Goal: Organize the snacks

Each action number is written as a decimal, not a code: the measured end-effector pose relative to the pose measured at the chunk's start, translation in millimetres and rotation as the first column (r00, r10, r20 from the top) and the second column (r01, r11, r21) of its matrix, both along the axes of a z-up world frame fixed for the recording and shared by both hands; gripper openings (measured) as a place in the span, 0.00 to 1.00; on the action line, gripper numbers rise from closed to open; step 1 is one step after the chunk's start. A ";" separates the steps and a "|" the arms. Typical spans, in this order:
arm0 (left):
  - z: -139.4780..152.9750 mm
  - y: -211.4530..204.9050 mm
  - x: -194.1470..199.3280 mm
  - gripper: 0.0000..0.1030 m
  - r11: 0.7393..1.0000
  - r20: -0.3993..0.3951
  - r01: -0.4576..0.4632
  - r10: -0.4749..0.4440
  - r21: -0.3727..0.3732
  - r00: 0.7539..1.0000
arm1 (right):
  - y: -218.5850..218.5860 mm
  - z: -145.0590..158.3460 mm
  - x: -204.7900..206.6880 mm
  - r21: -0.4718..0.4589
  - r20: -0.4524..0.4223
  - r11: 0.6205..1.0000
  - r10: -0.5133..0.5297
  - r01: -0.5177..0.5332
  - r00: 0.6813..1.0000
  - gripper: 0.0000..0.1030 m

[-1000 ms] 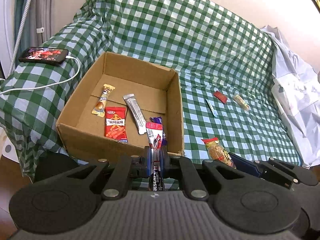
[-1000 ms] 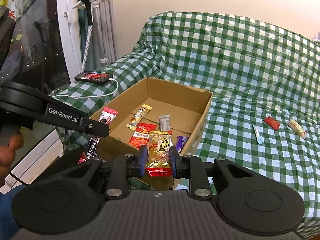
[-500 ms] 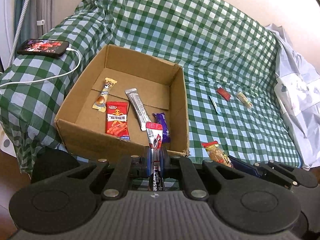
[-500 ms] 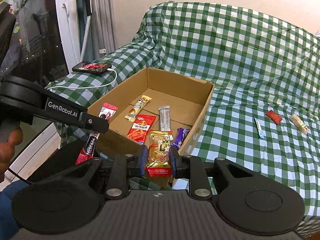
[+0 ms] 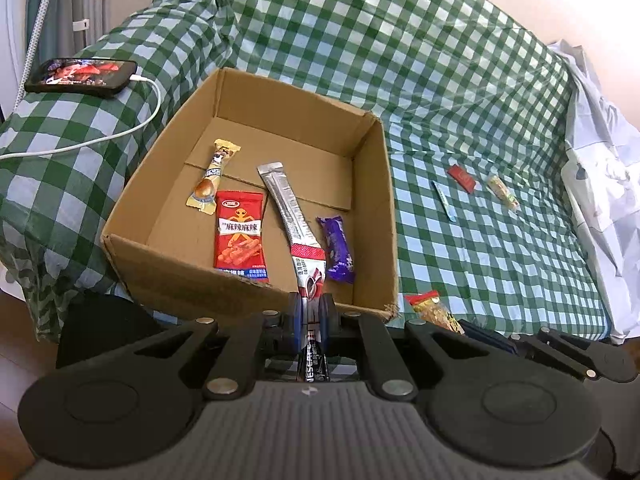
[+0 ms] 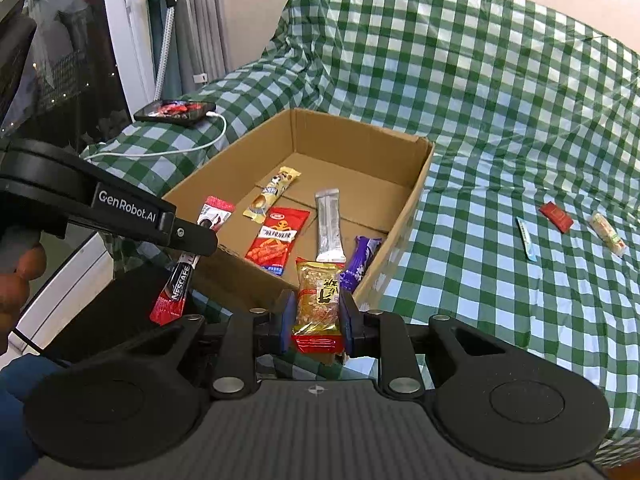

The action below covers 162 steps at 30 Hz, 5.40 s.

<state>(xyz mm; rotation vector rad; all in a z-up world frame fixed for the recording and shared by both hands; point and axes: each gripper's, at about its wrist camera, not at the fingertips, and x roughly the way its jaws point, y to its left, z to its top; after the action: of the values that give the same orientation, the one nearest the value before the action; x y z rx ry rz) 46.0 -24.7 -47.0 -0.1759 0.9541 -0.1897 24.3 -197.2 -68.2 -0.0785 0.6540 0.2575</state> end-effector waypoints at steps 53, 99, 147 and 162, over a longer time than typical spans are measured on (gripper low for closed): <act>-25.6 30.5 60.5 1.00 0.979 -0.092 -0.049 0.069 0.199 0.993 | 28.9 -7.6 82.5 0.031 -0.094 0.998 -0.044 0.047 0.995 0.95; 28.2 1.2 -45.0 1.00 0.975 0.085 -0.073 0.057 0.208 0.995 | 16.9 24.2 -43.4 0.020 0.137 0.999 -0.046 0.043 0.990 0.99; 16.0 -0.1 -38.2 1.00 0.975 0.007 -0.049 0.049 0.217 0.999 | 3.6 2.4 -32.0 -0.011 0.009 0.999 -0.034 0.034 0.999 0.99; 7.4 -2.2 -34.2 1.00 0.977 -0.022 -0.042 0.048 0.210 0.999 | -2.7 -7.6 -23.4 -0.008 -0.053 0.999 -0.046 0.045 0.998 0.99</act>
<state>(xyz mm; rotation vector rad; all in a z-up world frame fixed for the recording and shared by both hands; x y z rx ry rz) 11.8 -26.9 -39.6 -0.0057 0.9895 -0.0439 0.9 -199.9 -75.9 -0.0635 0.7092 0.2141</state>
